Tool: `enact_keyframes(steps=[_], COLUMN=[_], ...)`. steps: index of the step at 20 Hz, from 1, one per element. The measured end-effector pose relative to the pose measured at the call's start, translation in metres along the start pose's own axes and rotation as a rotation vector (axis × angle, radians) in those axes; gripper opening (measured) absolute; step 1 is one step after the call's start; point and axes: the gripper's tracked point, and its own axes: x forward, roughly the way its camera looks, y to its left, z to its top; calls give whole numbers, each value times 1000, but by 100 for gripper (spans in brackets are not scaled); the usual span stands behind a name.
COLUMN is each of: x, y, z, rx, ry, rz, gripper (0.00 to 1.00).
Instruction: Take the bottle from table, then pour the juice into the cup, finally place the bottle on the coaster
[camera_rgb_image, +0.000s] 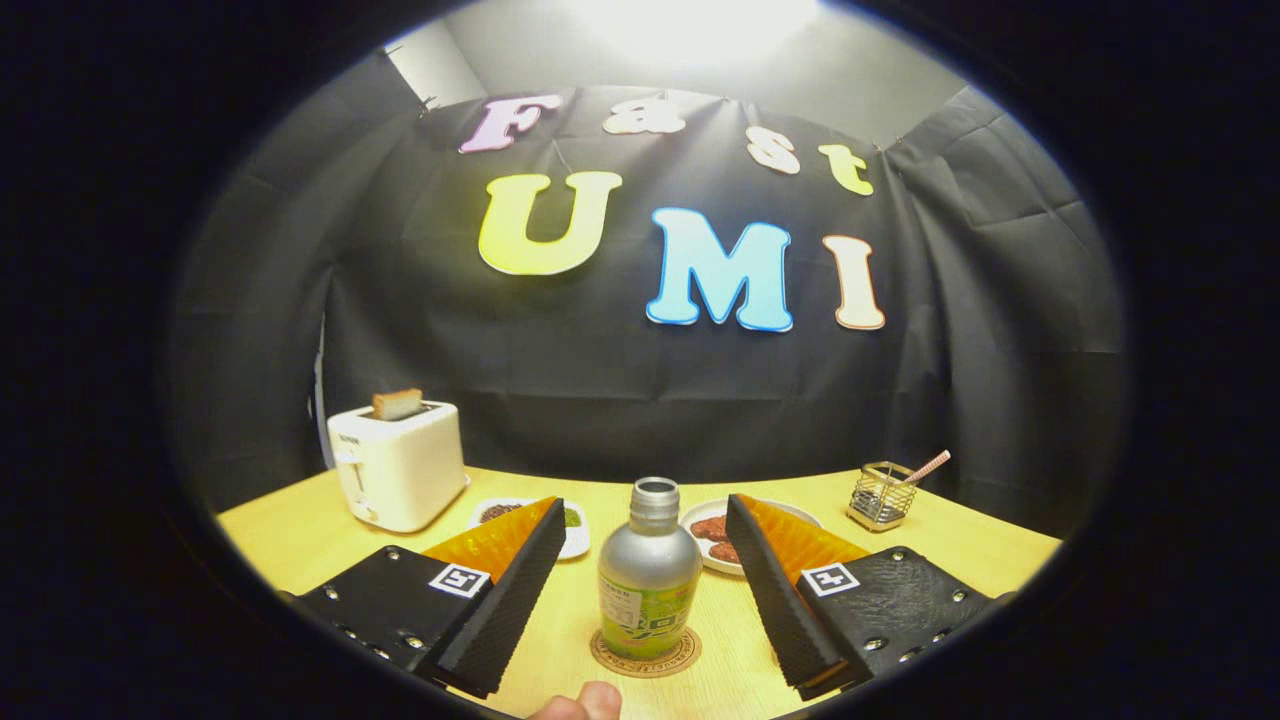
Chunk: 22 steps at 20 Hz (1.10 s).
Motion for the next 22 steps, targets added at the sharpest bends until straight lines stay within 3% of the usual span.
enact_keyframes(steps=[6,10,13,17,22], x=[-61,-85,-100,-108,-123], y=[-23,-33,-49,-41,-46], z=[86,132,145,150,150], rx=[-79,-12,-49,-31,-28], ry=[-43,-77,-52,-50,-64], rz=[-53,-56,-95,-26,1], gripper=[98,97,97,97,97])
